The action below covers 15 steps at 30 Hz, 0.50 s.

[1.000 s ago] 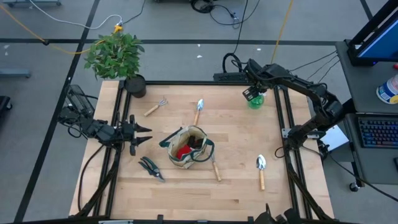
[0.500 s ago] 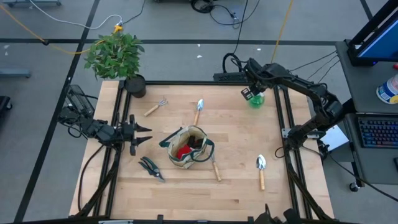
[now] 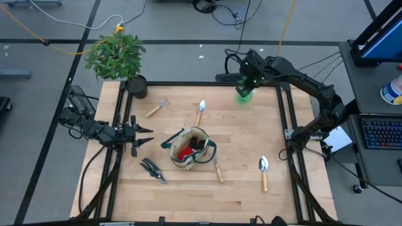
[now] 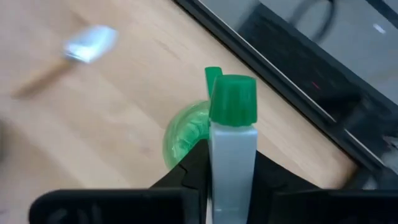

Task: Pick & Place Garden tools in Gardening bag
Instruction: Put the green spray bottle into the brown bag

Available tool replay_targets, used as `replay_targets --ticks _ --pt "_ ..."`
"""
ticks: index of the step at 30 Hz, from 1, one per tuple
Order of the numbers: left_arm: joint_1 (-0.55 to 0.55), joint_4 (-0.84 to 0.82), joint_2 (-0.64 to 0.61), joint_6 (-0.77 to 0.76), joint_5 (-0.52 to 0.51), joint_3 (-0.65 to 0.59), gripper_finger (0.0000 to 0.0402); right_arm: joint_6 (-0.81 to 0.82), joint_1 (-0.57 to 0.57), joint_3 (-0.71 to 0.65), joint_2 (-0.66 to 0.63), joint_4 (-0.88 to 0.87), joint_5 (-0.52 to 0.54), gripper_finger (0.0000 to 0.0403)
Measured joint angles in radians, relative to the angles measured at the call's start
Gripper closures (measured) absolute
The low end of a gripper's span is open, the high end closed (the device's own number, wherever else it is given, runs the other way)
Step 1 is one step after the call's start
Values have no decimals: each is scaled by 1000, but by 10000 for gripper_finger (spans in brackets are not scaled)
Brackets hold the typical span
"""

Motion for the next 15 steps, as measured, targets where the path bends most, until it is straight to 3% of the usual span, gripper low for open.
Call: replay_targets --ticks 8,15 --pt "0 0 0 -1 0 0 247 12 80 142 0 64 -209 356" --pt "0 0 0 -3 0 0 247 65 165 174 0 237 -409 356"
